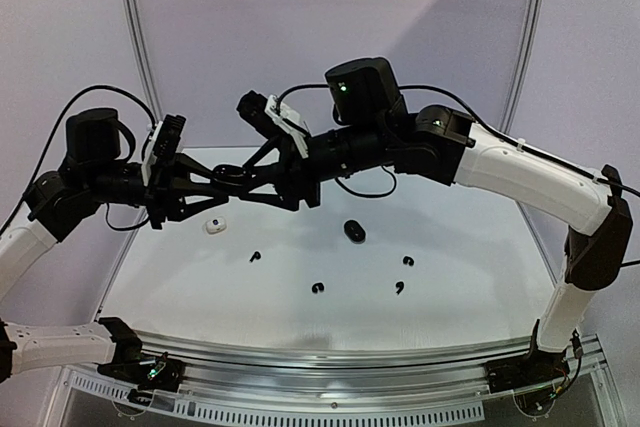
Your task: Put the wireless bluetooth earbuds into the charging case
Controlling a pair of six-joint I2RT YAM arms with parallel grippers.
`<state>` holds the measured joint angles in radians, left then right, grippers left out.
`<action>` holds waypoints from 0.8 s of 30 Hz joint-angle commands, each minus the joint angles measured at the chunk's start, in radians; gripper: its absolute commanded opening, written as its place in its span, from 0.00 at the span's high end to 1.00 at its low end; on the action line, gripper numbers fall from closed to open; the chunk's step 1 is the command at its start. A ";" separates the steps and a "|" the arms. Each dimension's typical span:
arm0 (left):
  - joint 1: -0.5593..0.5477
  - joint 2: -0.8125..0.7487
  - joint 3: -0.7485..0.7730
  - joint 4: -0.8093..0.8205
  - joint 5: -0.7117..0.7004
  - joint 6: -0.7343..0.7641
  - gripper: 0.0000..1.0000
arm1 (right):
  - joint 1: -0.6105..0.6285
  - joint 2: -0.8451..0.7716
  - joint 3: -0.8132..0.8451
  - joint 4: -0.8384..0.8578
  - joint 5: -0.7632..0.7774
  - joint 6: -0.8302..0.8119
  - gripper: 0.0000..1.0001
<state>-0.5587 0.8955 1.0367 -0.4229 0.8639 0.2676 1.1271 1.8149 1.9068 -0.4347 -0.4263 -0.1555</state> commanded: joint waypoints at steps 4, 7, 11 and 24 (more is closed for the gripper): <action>-0.023 -0.020 -0.019 -0.019 0.020 0.134 1.00 | 0.005 0.023 0.031 0.036 0.045 0.027 0.48; -0.031 -0.022 -0.017 -0.042 -0.001 0.197 1.00 | 0.005 0.035 0.054 0.012 0.057 0.029 0.49; -0.048 -0.023 -0.017 -0.098 -0.048 0.335 1.00 | 0.006 0.041 0.068 0.011 0.053 0.029 0.51; -0.086 -0.055 -0.047 -0.142 -0.146 0.557 1.00 | 0.005 0.047 0.075 -0.006 0.061 0.029 0.53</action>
<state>-0.6071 0.8528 1.0142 -0.5087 0.7036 0.7433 1.1408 1.8481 1.9419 -0.4648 -0.4156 -0.1360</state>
